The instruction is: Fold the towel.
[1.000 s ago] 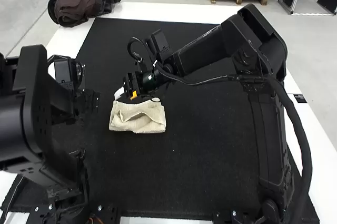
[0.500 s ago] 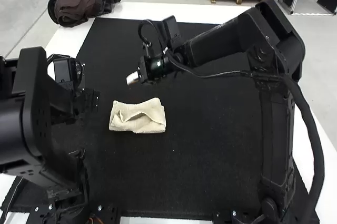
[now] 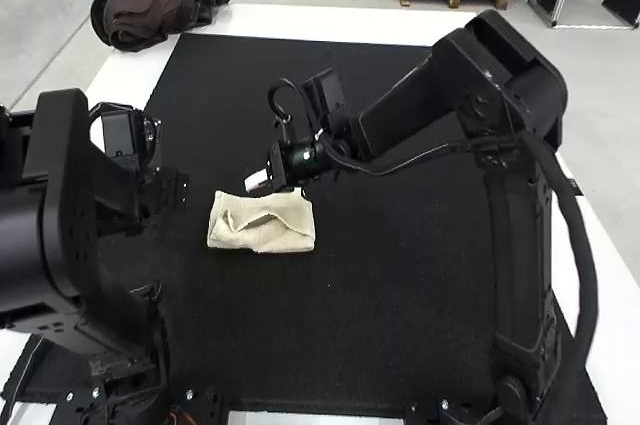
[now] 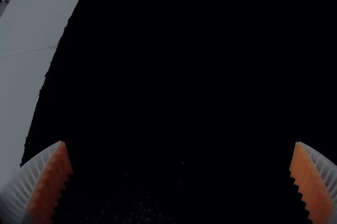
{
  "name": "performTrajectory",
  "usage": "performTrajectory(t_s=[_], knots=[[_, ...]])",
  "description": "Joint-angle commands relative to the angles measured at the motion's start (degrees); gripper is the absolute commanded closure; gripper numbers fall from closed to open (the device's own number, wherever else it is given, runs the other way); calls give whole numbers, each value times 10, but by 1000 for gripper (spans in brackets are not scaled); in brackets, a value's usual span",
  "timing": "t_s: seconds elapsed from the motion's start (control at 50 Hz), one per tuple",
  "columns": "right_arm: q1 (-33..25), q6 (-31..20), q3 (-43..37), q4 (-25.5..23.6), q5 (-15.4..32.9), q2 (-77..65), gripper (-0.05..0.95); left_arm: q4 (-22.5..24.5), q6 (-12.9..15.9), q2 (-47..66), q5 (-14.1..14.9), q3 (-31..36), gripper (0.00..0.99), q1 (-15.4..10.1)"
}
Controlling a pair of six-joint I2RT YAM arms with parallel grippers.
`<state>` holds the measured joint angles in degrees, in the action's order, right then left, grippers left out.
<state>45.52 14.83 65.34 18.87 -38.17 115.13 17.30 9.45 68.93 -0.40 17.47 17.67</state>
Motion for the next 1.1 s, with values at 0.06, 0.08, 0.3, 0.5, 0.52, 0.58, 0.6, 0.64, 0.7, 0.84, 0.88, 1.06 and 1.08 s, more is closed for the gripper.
performTrajectory(t_s=[0.06,0.08,0.3,0.5,0.52,0.58,0.6,0.64,0.7,0.84,0.88,1.06,1.08], knots=[[3,-7,-1,25,-9,18,925,0,-8,-20,5,20,26,6],[3,-6,-1,28,-9,20,925,0,-10,-21,5,20,26,5],[-1,-8,-2,46,-9,42,925,-3,-11,-27,5,20,26,6],[0,-9,-7,58,-10,58,925,-5,-11,-28,5,20,26,6],[0,-9,-8,58,-10,60,925,-5,-11,-28,5,20,26,6],[0,-9,-10,64,-10,66,925,-4,-11,-28,5,20,26,6],[-1,-9,-11,65,-10,68,925,-4,-11,-28,5,20,26,6],[-1,-10,-13,70,-11,72,925,-4,-11,-28,5,20,26,6],[0,-9,-17,79,-11,79,925,-6,-11,-28,5,22,26,6],[3,-10,-19,84,-12,92,925,-7,-11,-28,5,27,26,6],[4,-11,-21,84,-12,93,925,-8,-11,-28,5,28,26,6],[11,-13,-31,99,-12,102,925,-13,-16,-28,6,38,26,6],[12,-16,-32,99,-12,104,925,-13,-16,-28,6,39,26,6]])
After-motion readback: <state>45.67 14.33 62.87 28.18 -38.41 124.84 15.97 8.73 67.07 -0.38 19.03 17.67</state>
